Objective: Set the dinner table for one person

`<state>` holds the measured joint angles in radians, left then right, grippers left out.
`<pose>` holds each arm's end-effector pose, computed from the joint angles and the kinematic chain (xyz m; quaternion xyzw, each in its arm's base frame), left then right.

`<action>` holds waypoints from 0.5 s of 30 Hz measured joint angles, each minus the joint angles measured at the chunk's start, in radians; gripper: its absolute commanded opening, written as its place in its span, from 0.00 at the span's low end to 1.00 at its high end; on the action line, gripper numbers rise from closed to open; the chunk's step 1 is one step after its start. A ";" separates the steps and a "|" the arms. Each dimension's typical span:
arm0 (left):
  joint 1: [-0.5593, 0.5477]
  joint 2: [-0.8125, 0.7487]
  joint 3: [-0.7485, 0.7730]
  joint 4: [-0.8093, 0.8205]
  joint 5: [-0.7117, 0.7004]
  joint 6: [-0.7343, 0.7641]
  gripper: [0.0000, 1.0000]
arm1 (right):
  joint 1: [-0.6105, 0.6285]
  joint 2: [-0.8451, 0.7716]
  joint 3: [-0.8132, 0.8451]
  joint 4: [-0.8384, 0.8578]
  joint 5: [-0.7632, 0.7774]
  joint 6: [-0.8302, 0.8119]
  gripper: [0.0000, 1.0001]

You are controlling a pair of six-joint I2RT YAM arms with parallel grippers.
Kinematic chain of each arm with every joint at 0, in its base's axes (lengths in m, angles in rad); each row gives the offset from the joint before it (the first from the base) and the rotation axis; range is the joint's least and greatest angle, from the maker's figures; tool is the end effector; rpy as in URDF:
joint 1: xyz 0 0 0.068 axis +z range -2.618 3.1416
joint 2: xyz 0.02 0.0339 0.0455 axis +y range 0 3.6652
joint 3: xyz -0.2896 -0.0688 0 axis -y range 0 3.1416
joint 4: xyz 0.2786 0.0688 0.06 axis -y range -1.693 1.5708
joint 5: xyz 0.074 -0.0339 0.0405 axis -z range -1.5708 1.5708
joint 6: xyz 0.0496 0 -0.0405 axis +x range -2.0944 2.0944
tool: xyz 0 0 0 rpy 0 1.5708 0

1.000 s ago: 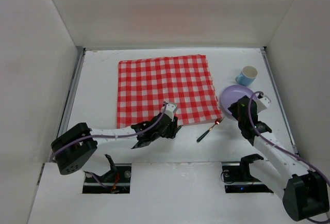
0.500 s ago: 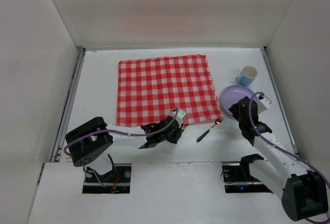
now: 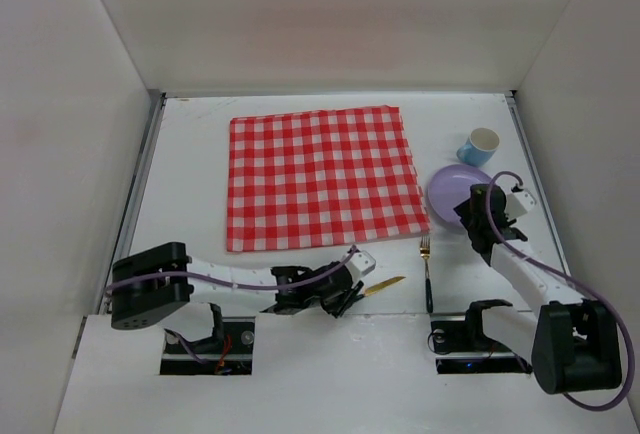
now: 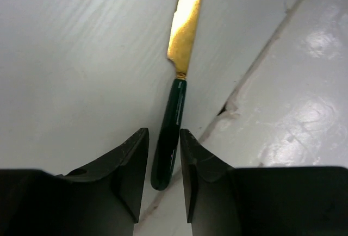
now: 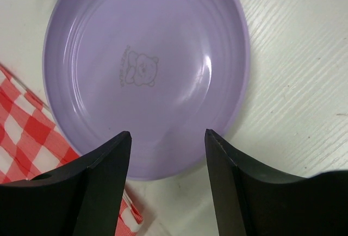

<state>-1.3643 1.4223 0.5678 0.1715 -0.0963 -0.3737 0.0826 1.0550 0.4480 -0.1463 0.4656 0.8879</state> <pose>0.0664 -0.2937 0.1513 0.4105 0.8035 -0.2995 0.3101 0.2276 -0.0035 0.1749 0.4342 0.7855 -0.0069 0.4408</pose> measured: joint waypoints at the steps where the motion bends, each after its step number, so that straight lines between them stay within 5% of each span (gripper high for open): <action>1: 0.006 -0.013 -0.006 -0.010 -0.021 -0.003 0.30 | -0.015 -0.002 0.000 -0.001 0.000 0.002 0.62; 8: 0.086 -0.138 -0.045 -0.032 -0.121 -0.011 0.34 | -0.176 -0.037 -0.003 -0.004 -0.003 0.002 0.57; 15: 0.195 -0.330 -0.104 0.052 -0.150 -0.027 0.41 | -0.208 0.107 0.013 -0.003 -0.061 0.002 0.52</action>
<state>-1.1690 1.0920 0.4637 0.2237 -0.2466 -0.4011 -0.1249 1.1622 0.4606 -0.1493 0.4042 0.8898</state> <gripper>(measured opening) 0.400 0.533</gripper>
